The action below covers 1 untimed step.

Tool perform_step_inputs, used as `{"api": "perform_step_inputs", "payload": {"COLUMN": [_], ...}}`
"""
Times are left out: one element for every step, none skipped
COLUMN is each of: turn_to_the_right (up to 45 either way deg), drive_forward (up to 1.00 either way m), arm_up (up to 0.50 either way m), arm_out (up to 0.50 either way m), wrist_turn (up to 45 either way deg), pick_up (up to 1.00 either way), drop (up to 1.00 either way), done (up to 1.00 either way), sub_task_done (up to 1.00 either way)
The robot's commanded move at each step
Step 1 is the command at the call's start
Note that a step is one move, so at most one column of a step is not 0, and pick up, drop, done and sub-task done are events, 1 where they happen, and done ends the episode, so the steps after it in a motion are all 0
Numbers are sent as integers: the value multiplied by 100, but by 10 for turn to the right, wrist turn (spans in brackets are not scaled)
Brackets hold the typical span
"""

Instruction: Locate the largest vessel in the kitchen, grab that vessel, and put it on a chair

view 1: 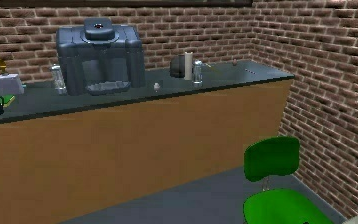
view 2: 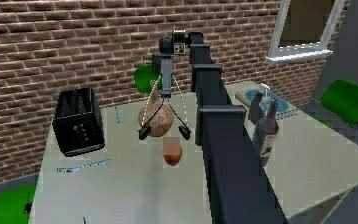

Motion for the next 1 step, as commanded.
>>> {"api": "perform_step_inputs", "payload": {"turn_to_the_right": [0], "drive_forward": [0], "arm_up": [0], "arm_out": [0], "wrist_turn": [450], "pick_up": [0], "drop": [0], "done": [0], "sub_task_done": [0]}}
